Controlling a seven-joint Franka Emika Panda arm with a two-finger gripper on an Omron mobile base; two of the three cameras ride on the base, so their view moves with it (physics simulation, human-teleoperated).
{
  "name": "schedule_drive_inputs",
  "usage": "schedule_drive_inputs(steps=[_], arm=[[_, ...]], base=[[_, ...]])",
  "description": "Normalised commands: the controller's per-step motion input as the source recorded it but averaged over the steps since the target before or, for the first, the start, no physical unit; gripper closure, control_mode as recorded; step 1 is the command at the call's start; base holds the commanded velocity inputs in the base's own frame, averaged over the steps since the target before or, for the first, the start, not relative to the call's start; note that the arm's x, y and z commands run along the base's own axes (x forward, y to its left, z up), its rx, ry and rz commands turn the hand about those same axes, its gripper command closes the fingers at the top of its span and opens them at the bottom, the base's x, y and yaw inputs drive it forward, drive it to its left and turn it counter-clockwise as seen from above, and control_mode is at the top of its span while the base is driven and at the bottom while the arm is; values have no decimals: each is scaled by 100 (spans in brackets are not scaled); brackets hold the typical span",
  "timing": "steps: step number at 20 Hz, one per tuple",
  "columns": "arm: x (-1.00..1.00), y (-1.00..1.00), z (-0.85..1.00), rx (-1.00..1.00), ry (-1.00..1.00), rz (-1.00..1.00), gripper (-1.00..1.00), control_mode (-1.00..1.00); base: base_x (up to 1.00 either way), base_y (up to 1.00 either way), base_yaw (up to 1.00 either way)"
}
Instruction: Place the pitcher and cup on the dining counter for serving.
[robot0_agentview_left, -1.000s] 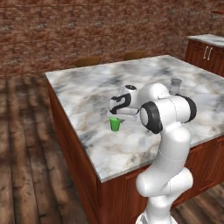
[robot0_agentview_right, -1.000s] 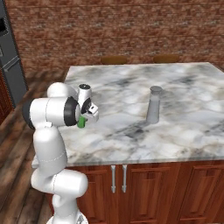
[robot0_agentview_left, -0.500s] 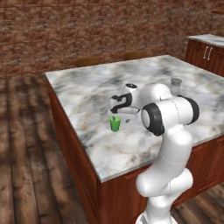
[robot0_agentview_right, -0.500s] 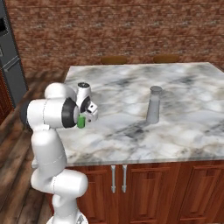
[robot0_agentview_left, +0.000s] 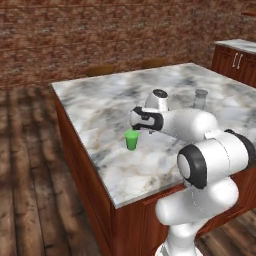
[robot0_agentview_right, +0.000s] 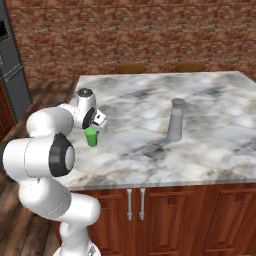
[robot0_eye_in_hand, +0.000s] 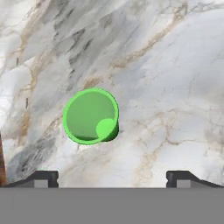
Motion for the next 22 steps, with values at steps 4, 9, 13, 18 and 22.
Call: schedule_drive_inputs(steps=[4, 9, 13, 18, 22], arm=[[-99, -14, 80, 0, -33, 0, -100, -100], [-100, -22, 48, 0, -38, 0, -100, -100], [-100, -25, 21, 0, -27, 0, -100, -100], [-100, -25, 29, 0, -12, 0, -100, -100], [-100, -15, 49, 0, -6, 0, -100, -100]], base=[[0, 0, 0], [0, 0, 0], [0, 0, 0], [0, 0, 0], [0, 0, 0]])
